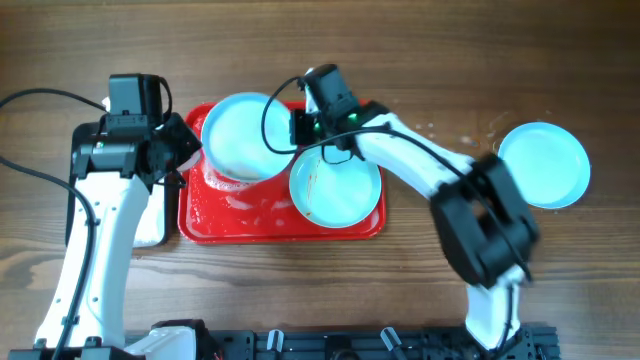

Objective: Clean dirty plates on tray and stack at the side
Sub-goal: 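Pull the sponge away and lift the plate with the right gripper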

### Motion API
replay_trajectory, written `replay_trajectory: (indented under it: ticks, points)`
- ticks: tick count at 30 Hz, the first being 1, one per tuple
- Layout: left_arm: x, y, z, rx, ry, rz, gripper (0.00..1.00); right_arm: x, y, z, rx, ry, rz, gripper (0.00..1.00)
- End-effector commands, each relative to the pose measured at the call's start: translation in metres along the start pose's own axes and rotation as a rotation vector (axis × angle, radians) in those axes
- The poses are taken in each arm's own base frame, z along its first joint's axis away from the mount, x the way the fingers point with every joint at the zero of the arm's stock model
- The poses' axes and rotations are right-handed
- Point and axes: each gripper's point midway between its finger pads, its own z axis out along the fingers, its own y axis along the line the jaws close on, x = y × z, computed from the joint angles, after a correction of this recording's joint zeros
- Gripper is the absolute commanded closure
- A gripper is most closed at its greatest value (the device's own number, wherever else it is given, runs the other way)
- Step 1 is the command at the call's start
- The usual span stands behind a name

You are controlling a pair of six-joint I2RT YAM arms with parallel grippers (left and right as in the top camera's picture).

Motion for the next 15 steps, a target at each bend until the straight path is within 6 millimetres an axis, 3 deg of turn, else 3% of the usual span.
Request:
replay_trajectory:
  ticks: [1, 5, 12, 15]
  points:
    - [-0.002, 0.0, -0.001, 0.022, 0.009, -0.022, 0.96, -0.055, -0.005, -0.087, 0.249, -0.271, -0.121, 0.96]
    - [-0.003, 0.004, 0.005, 0.009, 0.022, -0.029, 0.96, -0.066, -0.009, -0.137, 0.596, -0.464, -0.213, 0.96]
    - [0.008, -0.002, 0.031, 0.015, 0.112, -0.03, 0.96, -0.052, 0.024, -0.182, 0.91, -0.718, -0.288, 0.96]
    - [0.016, -0.008, 0.047, 0.039, 0.168, -0.033, 0.96, -0.046, 0.033, -0.188, 0.954, -0.757, -0.303, 0.96]
